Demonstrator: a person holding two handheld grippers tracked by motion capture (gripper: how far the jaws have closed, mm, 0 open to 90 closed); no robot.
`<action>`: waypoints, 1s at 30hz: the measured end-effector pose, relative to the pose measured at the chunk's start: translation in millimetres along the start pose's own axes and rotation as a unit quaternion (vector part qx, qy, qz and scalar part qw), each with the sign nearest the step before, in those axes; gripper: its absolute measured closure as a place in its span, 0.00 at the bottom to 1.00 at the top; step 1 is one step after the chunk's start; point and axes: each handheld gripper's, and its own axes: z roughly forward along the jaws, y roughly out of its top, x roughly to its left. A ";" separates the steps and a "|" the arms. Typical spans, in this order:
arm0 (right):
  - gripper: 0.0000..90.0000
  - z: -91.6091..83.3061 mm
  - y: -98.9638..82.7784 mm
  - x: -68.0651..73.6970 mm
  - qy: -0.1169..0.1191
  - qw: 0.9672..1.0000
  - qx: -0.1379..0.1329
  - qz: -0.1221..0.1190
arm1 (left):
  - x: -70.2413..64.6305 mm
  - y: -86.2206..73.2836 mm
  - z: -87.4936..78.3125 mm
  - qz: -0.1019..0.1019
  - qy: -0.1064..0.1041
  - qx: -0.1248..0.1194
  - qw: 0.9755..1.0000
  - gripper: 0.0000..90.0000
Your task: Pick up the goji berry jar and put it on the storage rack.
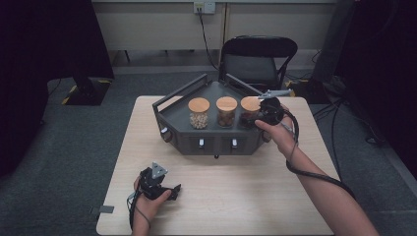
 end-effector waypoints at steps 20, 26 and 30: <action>0.05 -11.0 -4.1 3.6 -0.007 1.000 -0.008 -0.004 | -0.1 0.0 0.0 0.000 0.000 0.000 1.000 0.00; 0.04 -13.9 -8.0 2.1 -0.005 1.000 -0.013 0.007 | -0.1 0.0 0.0 0.000 0.000 0.000 1.000 0.00; 0.04 -17.3 -10.1 3.0 -0.002 1.000 -0.018 0.011 | 0.0 0.0 0.0 0.000 0.000 0.000 1.000 0.00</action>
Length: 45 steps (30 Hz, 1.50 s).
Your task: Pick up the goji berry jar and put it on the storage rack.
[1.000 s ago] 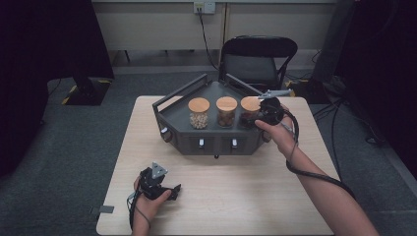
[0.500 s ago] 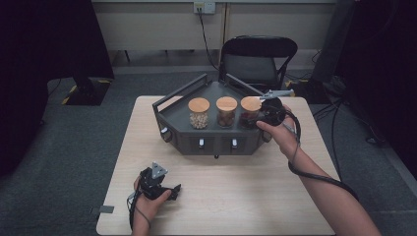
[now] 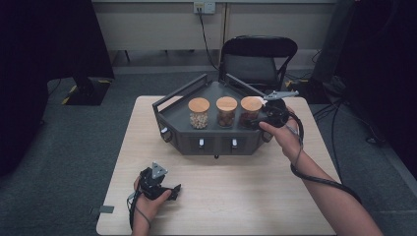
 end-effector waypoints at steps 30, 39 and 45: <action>0.02 -23.1 -19.8 2.0 0.024 0.999 -0.022 0.015 | 0.0 -0.4 0.1 0.000 0.000 -0.001 1.000 0.00; 0.01 -26.4 -28.1 1.5 0.033 0.999 -0.022 0.017 | 0.0 -0.3 0.1 0.000 0.000 -0.001 1.000 0.00; 0.01 -30.7 -31.6 2.8 0.038 0.999 -0.024 0.014 | 0.1 -0.2 0.1 0.001 0.000 -0.001 1.000 0.00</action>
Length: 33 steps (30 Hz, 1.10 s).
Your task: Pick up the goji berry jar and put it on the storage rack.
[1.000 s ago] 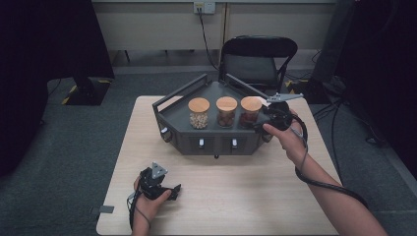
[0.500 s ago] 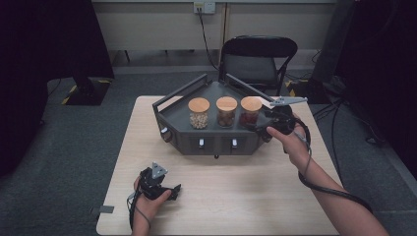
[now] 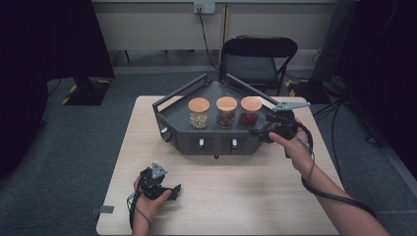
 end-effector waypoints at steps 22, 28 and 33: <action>0.01 -10.4 -20.0 -0.5 0.011 1.000 -0.002 0.002 | 0.0 0.0 0.0 0.000 0.000 0.000 1.000 0.00; 0.01 -12.0 -24.5 2.7 0.011 1.000 -0.002 0.001 | 0.0 0.0 0.0 0.000 0.000 0.000 1.000 0.00; 0.01 -13.3 -29.0 4.4 0.012 1.000 -0.002 -0.001 | -0.2 -0.1 0.1 -0.001 0.000 0.000 1.000 0.00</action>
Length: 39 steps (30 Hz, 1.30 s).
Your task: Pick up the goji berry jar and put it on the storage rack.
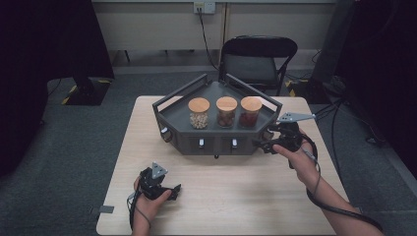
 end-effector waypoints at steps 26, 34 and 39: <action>0.01 -11.4 -18.4 3.0 -0.010 1.000 -0.003 0.012 | 0.1 0.1 0.0 0.001 0.000 0.000 1.000 0.00; 0.01 -14.6 -23.8 4.5 -0.011 1.000 -0.001 0.016 | 0.0 0.1 0.0 0.001 0.000 0.000 1.000 0.00; 0.01 -15.6 -24.6 6.2 -0.010 1.000 0.001 0.017 | 0.0 0.0 0.0 0.001 0.000 0.000 1.000 0.00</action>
